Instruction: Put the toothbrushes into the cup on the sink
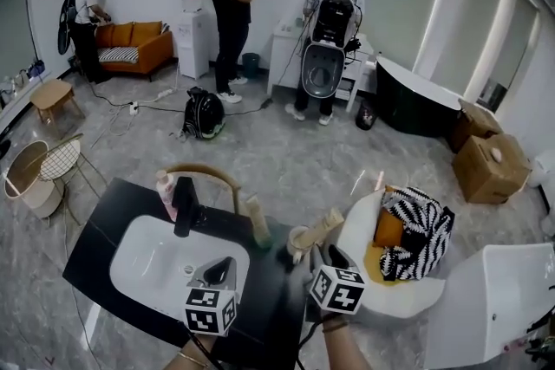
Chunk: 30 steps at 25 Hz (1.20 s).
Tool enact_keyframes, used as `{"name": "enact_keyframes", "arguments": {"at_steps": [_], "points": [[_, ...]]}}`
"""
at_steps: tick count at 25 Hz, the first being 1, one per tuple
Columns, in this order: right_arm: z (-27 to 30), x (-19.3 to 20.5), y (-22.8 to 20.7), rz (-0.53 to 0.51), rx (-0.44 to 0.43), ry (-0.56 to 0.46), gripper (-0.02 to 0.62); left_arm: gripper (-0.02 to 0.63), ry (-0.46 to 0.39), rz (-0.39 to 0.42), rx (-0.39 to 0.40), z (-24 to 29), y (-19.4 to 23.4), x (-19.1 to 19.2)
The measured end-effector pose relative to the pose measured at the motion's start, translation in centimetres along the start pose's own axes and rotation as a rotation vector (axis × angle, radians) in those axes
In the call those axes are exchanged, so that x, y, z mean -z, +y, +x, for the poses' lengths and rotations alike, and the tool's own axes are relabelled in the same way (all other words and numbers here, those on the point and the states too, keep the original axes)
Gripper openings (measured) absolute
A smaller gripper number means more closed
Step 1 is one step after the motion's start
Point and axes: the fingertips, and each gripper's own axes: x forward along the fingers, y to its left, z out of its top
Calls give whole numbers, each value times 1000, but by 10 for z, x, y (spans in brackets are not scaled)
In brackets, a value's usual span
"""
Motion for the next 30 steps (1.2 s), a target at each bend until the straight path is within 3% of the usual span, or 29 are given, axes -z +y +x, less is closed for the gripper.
{"name": "enact_keyframes", "arguments": {"at_steps": [15, 19, 30], "points": [[-73, -2, 25, -45, 80, -70, 73, 8, -72, 23, 134, -16, -23, -27], [-88, -4, 26, -48, 118, -95, 31, 9, -85, 30, 153, -18, -27, -33], [-110, 5, 24, -13, 180, -118, 3, 9, -90, 36, 171, -20, -26, -40]]}}
